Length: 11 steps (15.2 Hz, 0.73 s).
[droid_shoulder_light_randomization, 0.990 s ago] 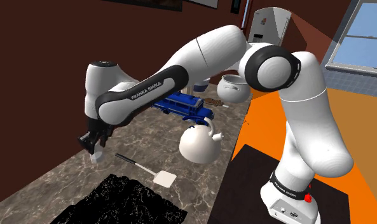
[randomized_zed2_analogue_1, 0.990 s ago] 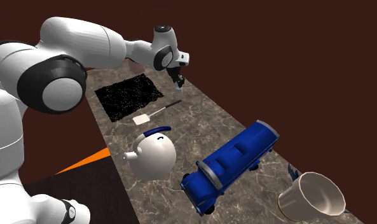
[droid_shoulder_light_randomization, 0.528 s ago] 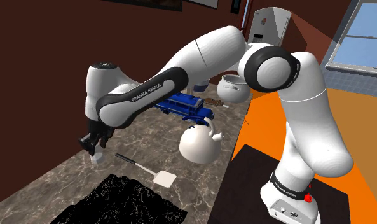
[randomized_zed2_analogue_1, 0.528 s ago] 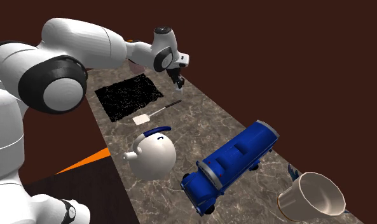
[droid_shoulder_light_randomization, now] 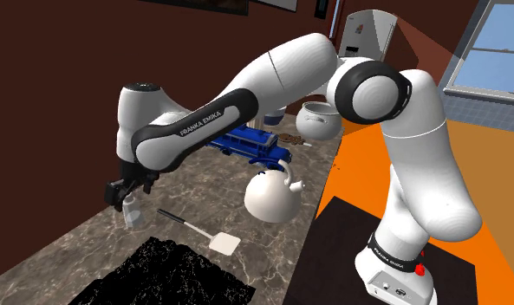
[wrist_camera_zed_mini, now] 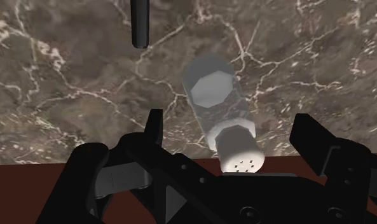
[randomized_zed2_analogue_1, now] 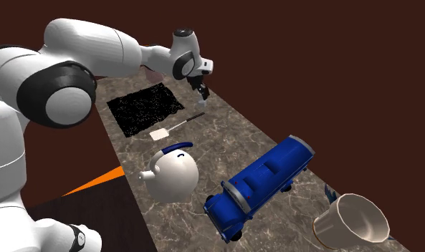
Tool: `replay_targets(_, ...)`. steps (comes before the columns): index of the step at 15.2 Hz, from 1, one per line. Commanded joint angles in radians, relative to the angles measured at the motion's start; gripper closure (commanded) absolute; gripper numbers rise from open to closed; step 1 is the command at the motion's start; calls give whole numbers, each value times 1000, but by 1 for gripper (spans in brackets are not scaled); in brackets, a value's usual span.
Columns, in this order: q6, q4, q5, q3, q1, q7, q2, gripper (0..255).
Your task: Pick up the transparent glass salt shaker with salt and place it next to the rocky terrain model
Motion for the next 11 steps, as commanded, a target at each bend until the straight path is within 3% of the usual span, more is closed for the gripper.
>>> replay_targets(1, -29, -9, 4, 2, -3, -2, -38, 0)
replay_targets(3, -64, -16, 9, 5, -7, -4, -81, 0)
replay_targets(11, -64, -16, 9, 5, -7, -4, -81, 0)
